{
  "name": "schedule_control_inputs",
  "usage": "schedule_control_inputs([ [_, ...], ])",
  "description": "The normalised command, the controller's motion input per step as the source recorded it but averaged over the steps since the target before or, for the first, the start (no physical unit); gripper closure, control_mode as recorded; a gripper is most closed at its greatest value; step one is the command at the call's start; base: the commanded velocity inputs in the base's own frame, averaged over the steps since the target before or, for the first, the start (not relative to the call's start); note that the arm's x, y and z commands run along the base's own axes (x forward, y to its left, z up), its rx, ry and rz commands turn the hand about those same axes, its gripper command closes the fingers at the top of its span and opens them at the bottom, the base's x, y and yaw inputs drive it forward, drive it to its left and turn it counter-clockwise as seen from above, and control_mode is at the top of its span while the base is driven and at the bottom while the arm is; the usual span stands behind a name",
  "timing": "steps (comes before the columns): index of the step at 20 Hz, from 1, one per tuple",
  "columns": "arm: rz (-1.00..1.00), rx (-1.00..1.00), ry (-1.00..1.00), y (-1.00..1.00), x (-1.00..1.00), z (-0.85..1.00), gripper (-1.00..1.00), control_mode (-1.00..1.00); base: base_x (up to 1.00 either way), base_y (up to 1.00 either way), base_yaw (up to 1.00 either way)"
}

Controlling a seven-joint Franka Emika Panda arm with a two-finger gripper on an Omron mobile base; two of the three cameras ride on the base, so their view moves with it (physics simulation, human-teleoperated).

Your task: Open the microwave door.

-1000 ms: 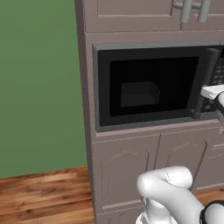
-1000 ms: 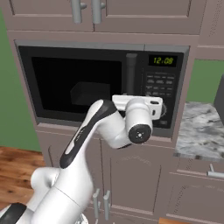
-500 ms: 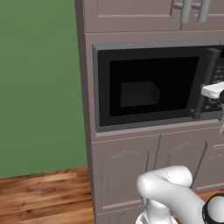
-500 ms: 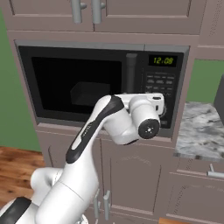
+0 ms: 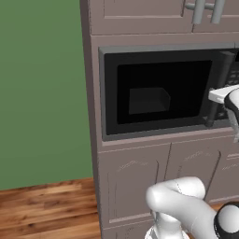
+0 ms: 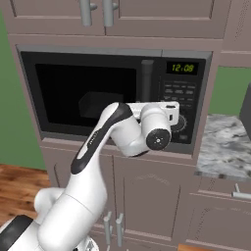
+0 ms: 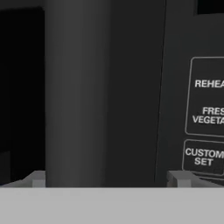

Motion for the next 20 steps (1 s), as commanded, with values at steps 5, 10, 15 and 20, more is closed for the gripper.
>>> schedule_control_inputs([
  [5,-0.07,0.00,0.00,0.25,0.55,-0.07,1.00,-1.00,0.00,0.00,0.00],
  [10,0.00,0.00,0.01,-0.37,-0.79,0.00,1.00,-1.00,0.00,0.00,0.00],
  [15,0.00,0.00,0.01,-0.78,-1.00,0.00,1.00,-1.00,0.00,0.00,0.00],
  [20,0.08,0.00,0.07,-0.70,-1.00,0.00,1.00,-1.00,0.00,0.00,0.00],
])
